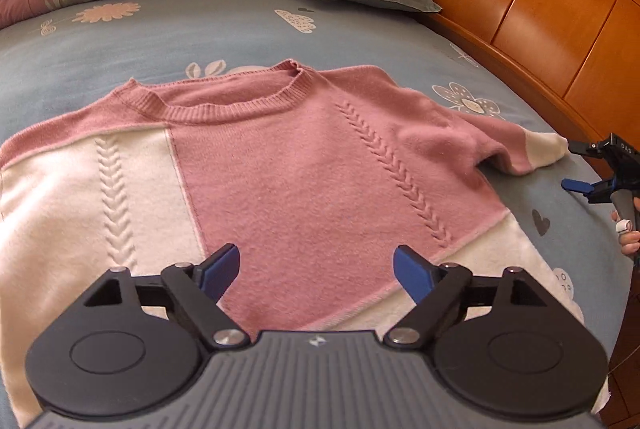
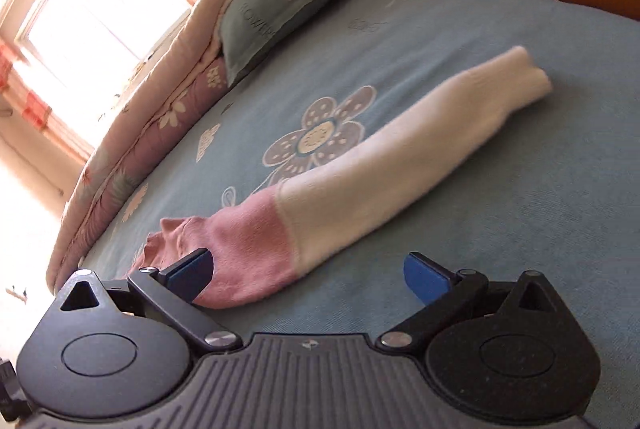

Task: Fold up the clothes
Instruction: 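Grasp the cream sleeve cuff with the right gripper and lift it, then lay the cream sleeve flat beside the body with the right gripper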

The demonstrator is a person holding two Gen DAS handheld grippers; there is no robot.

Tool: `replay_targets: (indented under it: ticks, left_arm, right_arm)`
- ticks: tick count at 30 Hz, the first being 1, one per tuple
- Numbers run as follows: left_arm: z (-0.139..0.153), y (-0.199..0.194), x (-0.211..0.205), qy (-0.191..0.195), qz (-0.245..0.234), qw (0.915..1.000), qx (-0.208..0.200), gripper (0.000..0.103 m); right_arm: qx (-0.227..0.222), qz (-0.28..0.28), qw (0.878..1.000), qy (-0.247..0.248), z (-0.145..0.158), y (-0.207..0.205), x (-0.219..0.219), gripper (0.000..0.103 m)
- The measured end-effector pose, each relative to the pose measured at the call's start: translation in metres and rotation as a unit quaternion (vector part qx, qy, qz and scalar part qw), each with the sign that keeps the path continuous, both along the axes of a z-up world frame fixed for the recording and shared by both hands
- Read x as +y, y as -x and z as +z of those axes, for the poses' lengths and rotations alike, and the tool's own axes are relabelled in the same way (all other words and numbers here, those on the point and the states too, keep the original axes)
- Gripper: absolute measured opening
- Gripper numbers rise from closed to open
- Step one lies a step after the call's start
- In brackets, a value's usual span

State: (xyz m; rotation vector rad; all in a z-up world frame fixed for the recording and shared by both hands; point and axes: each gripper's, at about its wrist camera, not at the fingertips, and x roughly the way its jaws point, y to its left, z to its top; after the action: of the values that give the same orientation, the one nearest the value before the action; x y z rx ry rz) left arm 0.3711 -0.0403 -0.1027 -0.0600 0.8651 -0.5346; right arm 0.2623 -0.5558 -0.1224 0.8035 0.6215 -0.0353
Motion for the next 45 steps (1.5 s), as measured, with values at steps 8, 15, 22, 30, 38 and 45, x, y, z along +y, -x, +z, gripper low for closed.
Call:
replay_targets:
  ticks: [8,15,22,30,38,45]
  left_arm:
    - [-0.015,0.013,-0.017,0.011,0.047,0.9988,0.003,0.094]
    - [-0.016,0.013,-0.015,0.019,0.049,0.9986,0.004,0.096]
    - [-0.017,0.014,-0.017,0.018,0.048,0.9987,-0.001,0.098]
    - [-0.019,0.015,-0.023,0.007,0.043,0.999,-0.008,0.102]
    - [-0.018,0.015,-0.018,0.017,0.042,0.999,-0.002,0.102]
    - [-0.018,0.015,-0.017,0.026,0.052,0.9983,0.0,0.102]
  right_arm:
    - [-0.062,-0.073,0.995,-0.037,-0.019,-0.02,-0.043,0.103]
    - [-0.114,-0.099,0.986,-0.074,-0.029,-0.017,-0.065,0.103]
    - [-0.143,-0.131,0.969,-0.155,-0.033,-0.018,-0.102,0.103]
    - [-0.048,-0.107,0.991,-0.065,-0.022,-0.044,-0.08,0.09]
    - [-0.029,-0.14,0.988,-0.051,-0.024,-0.044,-0.091,0.024]
    - [-0.06,-0.204,0.975,0.058,0.011,-0.015,-0.095,0.025]
